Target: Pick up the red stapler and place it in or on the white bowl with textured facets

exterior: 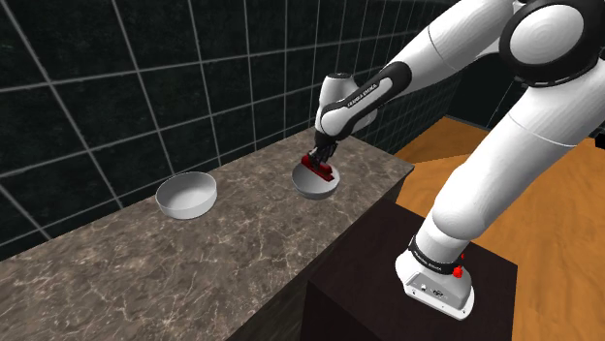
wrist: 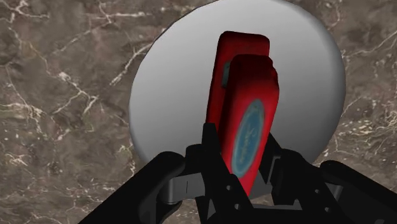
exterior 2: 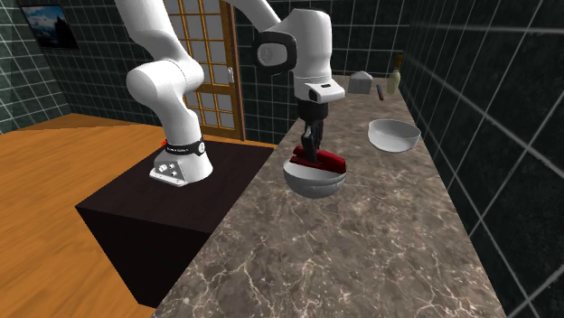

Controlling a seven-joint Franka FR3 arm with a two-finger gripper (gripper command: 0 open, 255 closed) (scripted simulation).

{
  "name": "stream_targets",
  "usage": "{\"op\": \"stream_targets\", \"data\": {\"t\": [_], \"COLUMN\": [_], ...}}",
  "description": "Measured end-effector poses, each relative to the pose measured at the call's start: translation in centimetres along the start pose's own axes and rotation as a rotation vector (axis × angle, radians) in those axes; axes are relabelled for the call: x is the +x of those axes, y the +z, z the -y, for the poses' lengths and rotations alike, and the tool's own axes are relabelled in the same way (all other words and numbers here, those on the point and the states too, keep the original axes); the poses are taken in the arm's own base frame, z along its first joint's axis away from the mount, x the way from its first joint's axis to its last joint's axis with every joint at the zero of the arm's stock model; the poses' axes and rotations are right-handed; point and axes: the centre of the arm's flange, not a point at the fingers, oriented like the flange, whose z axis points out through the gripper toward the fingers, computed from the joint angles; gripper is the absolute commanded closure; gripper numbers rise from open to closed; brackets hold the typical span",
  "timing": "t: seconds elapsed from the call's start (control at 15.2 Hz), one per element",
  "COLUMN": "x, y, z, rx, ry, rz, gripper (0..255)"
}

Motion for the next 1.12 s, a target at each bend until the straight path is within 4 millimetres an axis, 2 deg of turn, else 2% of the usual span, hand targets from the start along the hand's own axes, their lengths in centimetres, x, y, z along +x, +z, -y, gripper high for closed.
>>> {"op": "stream_targets", "data": {"t": [0.4,0.46,0.86,0.92,1.12], "x": [-0.1,-0.1,-0.1,0.1,0.0], "y": [0.4,0.4,0.4,-0.1,-3.6], "z": [0.0,0.0,0.0,0.0,-0.1], "rx": [0.0,0.0,0.0,0.0,0.0], "ry": [0.0,0.0,0.0,0.0,0.0], "rz": [0.0,0.0,0.0,0.0,-0.002], "gripper": [255,0,0,0,0]}}
